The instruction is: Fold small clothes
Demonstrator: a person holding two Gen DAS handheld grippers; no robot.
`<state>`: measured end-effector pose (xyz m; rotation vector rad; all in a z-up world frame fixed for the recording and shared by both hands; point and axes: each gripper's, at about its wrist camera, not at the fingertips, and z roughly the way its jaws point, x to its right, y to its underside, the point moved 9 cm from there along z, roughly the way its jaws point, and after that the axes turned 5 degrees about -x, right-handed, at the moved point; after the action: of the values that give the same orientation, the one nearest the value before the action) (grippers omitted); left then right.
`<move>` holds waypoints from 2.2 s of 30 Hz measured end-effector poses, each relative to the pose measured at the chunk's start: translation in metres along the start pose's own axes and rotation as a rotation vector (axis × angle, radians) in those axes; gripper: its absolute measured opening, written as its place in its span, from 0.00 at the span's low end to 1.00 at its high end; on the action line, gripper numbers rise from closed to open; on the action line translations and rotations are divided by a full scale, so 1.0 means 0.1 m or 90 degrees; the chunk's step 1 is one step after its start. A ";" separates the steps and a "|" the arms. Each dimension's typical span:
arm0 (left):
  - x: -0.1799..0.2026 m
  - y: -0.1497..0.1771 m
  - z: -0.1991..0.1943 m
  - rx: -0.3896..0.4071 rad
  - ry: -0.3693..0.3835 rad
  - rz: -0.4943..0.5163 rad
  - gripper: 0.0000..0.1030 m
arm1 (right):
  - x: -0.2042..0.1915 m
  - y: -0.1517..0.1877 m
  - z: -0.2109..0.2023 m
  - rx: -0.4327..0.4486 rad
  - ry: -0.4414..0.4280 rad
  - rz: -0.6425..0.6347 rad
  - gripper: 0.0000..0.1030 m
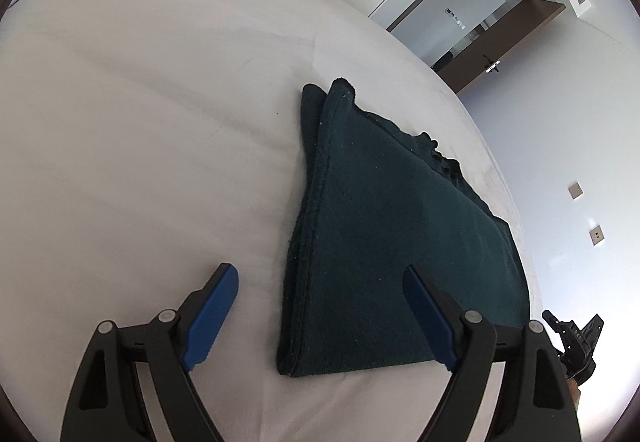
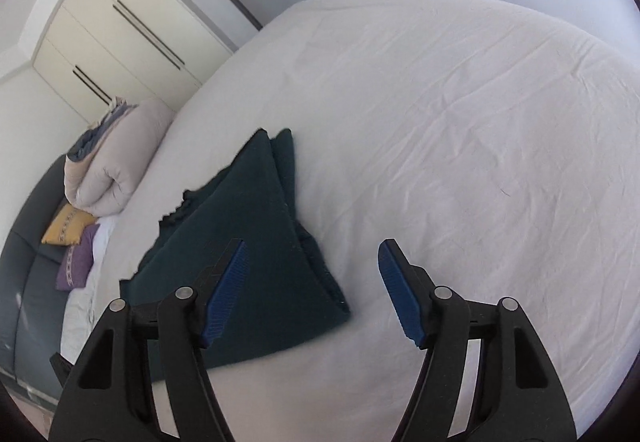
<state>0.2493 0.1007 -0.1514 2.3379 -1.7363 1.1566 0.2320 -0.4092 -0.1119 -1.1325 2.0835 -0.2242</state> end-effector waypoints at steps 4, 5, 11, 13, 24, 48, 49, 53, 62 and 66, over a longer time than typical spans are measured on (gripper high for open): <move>0.02 0.00 0.04 -0.010 -0.007 0.005 0.83 | -0.02 0.08 0.20 -0.046 -0.001 -0.029 0.45; 0.03 0.00 0.05 -0.014 -0.002 0.001 0.83 | -0.05 0.09 0.18 -0.040 -0.005 -0.031 0.45; 0.09 -0.06 0.21 -0.059 0.032 -0.017 0.99 | -0.55 0.28 0.07 -0.035 -0.125 -0.058 0.45; 0.14 -0.09 0.27 -0.075 0.049 -0.027 0.99 | -0.72 0.35 0.11 -0.050 -0.155 -0.068 0.45; 0.12 -0.13 0.47 -0.176 0.118 -0.118 0.39 | -1.67 0.52 0.43 -0.124 -0.245 -0.122 0.46; 2.07 -0.34 0.42 -0.154 0.205 0.052 0.09 | -1.89 0.35 1.53 -0.295 -0.485 0.150 0.64; 2.28 -0.28 0.51 -0.163 0.207 0.078 0.09 | -1.83 0.25 1.51 -0.285 -0.501 0.171 0.64; 2.92 0.04 0.86 -0.200 0.215 0.159 0.09 | -1.58 0.03 1.50 -0.280 -0.535 0.227 0.65; 3.05 0.35 0.97 -0.198 0.242 0.194 0.68 | -1.35 -0.20 1.57 -0.290 -0.551 0.252 0.65; 2.82 0.21 0.77 -0.154 0.224 0.226 0.71 | -1.45 -0.19 1.62 -0.304 -0.503 0.204 0.65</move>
<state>0.3056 -0.1720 -0.0596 1.6208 -2.0602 1.2216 0.4031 -0.2768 -0.1422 -0.9069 1.5755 0.7904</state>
